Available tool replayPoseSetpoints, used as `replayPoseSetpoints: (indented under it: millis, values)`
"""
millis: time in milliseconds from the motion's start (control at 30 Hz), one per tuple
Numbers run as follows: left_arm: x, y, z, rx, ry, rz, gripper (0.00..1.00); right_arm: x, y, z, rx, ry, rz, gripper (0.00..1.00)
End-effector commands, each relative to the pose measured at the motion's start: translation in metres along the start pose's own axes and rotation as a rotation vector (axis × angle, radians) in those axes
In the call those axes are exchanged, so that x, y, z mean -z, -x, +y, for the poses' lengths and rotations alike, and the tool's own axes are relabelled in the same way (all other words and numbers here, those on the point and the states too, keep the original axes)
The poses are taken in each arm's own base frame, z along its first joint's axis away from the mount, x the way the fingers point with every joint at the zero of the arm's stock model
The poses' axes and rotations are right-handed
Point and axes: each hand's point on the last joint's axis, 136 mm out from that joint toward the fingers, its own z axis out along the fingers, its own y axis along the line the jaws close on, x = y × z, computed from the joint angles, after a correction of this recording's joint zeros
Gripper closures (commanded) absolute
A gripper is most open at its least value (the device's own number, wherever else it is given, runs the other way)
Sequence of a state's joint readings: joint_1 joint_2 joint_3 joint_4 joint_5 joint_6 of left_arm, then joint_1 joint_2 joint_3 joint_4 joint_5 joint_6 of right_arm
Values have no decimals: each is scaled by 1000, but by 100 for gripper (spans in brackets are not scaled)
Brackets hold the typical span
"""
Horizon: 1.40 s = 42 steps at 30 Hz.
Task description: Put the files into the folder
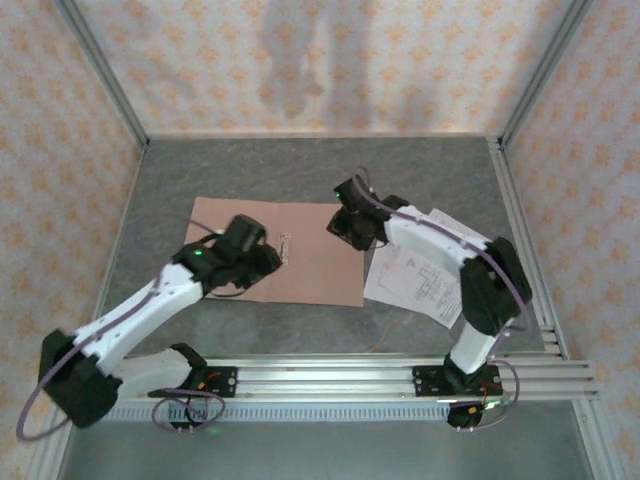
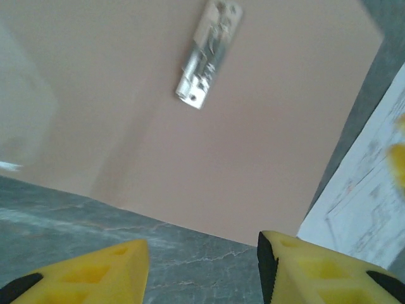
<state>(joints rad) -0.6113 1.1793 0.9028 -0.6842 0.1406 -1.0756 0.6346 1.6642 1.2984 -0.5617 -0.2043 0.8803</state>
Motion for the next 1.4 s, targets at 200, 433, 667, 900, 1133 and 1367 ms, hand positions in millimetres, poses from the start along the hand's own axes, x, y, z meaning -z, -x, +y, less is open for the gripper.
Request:
replayPoseSetpoints:
  millis: [200,433,667,900,1133,1367]
  values:
    - [-82,-24,-97,-122,9,-24,54,50,29,-161,-289,-136,-95,50]
    - [-137,-26,-90,-187,154,-5,55,43,10,-248,-405,-273,-35,50]
    - [-170,-17,-62,-202,261,13,55,29,4,-280,-423,-396,33,51]
    - [-185,5,-50,-240,331,16,55,23,3,-293,-415,-455,61,51]
    - [-194,14,-72,-291,326,6,56,17,1,-294,-404,-455,82,51]
    - [-208,-2,-92,-344,302,27,56,11,-3,-287,-409,-405,110,51]
